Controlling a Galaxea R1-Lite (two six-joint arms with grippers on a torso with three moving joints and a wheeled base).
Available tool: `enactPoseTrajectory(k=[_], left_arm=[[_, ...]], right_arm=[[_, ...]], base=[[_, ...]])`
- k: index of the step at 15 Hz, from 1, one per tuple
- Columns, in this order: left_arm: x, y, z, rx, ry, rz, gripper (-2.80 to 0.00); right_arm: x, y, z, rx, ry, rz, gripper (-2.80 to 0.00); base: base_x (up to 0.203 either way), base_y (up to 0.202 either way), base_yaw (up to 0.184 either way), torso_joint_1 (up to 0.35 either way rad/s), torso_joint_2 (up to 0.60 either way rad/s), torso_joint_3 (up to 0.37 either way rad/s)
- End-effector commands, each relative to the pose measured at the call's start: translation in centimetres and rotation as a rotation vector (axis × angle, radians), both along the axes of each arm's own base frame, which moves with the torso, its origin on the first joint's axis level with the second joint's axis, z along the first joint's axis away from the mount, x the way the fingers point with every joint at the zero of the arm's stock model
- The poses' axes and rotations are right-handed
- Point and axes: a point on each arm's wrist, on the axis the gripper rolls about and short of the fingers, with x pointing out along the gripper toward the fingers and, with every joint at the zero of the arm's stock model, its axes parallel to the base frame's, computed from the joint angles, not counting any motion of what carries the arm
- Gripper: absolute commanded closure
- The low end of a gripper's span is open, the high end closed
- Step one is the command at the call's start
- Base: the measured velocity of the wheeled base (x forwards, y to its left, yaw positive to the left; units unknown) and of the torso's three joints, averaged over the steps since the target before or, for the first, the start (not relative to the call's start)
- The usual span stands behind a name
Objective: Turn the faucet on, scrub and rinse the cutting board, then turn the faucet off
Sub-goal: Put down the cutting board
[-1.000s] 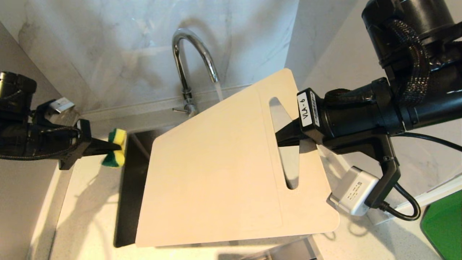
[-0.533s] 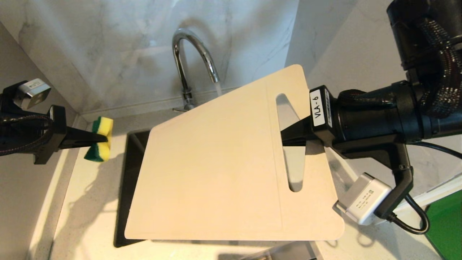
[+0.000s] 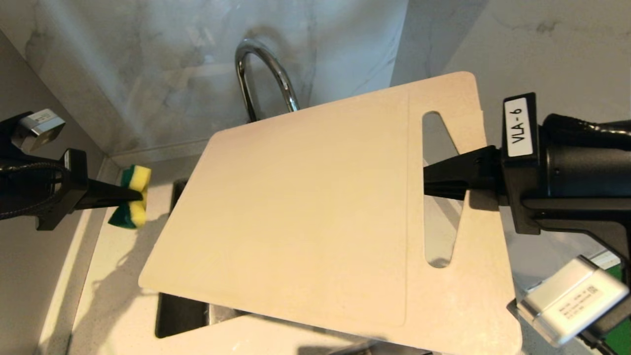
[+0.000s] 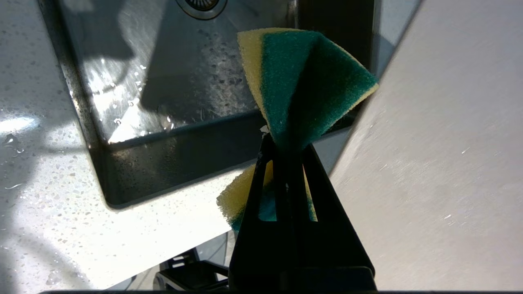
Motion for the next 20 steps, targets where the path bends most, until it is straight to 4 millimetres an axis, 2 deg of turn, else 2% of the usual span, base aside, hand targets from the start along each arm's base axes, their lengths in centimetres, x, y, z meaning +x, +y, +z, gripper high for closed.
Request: enactPoseTrajectory(k=[1,10,12,14,17,20], left_arm=[[-0.2,-0.5,0.0,0.003,0.002,-0.015,0.00],[0.1,-0.8,-0.3,0.014,0.017,-0.016,0.00],[0.1,-0.9,-0.4,0.013,0.020,-0.017,0.00],[0.5,-0.9,-0.7,0.014,0.033,-0.016,0.00],[1.0,-1.1,-1.1,0.017,0.049,-0.021,0.00],[1.7,-1.3,-1.6,0.019,0.067,-0.022,0.00]], right_arm=[[-2.1,-1.7,-0.4,0.060,-0.024,-0.053,0.00],[-5.4,-6.1,-3.6,0.165,0.057,-0.365,0.00],[-5.9,-7.0,-5.1,0.251,0.097,-0.476,0.00],[-6.1,-7.3,-6.6,0.331,0.117,-0.566,0.00],[-5.6,-7.4,-8.5,0.340,0.141,-0.616,0.00],[-4.3,-7.3,-10.9,0.383,0.196,-0.670,0.00]], base=[[0.000,0.000,0.000,0.000,0.00,0.000],[0.000,0.000,0.000,0.000,0.00,0.000],[0.000,0.000,0.000,0.000,0.00,0.000],[0.000,0.000,0.000,0.000,0.00,0.000],[0.000,0.000,0.000,0.000,0.00,0.000],[0.000,0.000,0.000,0.000,0.00,0.000]])
